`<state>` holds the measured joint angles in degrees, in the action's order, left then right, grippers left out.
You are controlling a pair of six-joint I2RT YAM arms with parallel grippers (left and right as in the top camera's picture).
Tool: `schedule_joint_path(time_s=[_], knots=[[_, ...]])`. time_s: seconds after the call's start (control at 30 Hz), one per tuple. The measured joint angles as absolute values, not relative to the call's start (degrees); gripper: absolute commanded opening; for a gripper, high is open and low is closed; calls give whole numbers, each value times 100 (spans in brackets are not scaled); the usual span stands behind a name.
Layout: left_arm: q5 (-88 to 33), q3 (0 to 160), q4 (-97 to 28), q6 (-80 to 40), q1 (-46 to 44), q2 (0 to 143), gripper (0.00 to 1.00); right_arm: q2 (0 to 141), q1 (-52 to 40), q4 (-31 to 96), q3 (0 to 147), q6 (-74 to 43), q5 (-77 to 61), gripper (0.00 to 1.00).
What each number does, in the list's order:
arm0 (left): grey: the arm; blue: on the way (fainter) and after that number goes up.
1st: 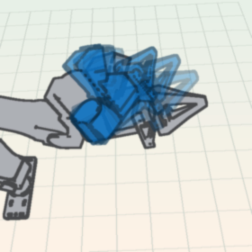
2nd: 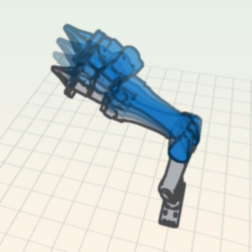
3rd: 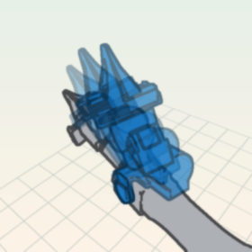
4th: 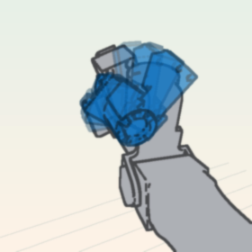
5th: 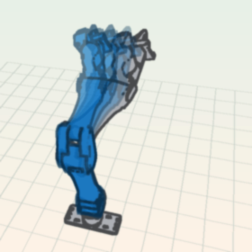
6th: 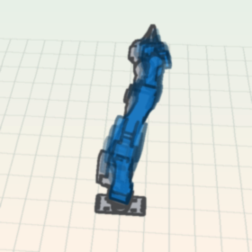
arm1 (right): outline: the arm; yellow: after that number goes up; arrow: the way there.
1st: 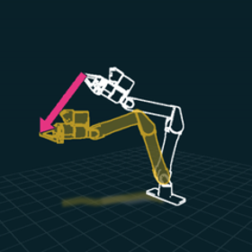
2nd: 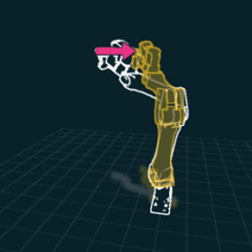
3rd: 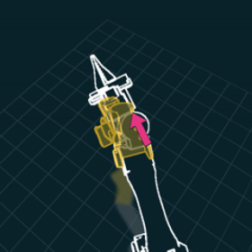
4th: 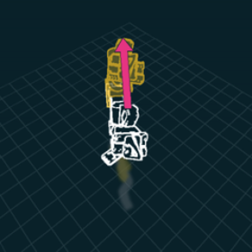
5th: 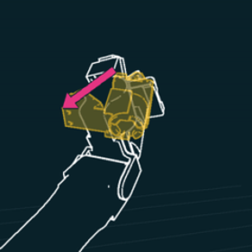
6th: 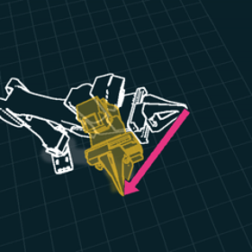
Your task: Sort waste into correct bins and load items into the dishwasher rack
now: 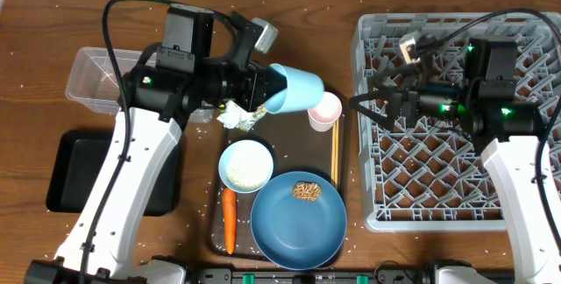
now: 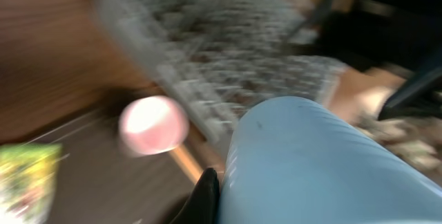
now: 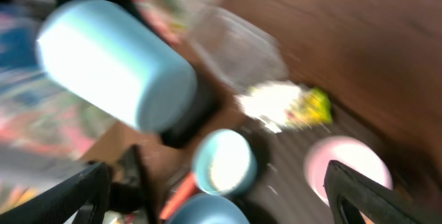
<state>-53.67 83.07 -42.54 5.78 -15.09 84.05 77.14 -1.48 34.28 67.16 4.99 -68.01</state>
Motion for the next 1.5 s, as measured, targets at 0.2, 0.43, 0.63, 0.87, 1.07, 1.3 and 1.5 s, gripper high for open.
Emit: schedule_joint_path(time_s=[0.2, 0.43, 0.63, 0.87, 1.07, 1.3, 1.5], knots=[[-6632, 8307, -4080, 779, -1511, 8409, 6, 7710, -637, 2805, 6718, 510, -7662, 92], [-7164, 8307, -4066, 803, -1518, 8409, 6, 7710, -1264, 2091, 6718, 510, -7931, 82], [-7338, 8307, -4086, 803, -1509, 8401, 6, 7708, -1573, 1704, 6722, 517, -7894, 57], [-7295, 8307, -4060, 908, -1527, 8401, 59, 7601, -1557, 1765, 6722, 506, -7885, 45], [-6801, 8307, -4056, 895, -1527, 8401, 84, 7030, -1389, 2921, 6746, 517, -6792, 47], [-6250, 8307, -4036, 888, -1424, 8401, 86, 6359, -777, 4615, 6755, 191, -3881, 49], [-6230, 8307, -4023, 888, -1398, 8401, 86, 5988, 502, 5557, 6755, -888, -1702, 49]])
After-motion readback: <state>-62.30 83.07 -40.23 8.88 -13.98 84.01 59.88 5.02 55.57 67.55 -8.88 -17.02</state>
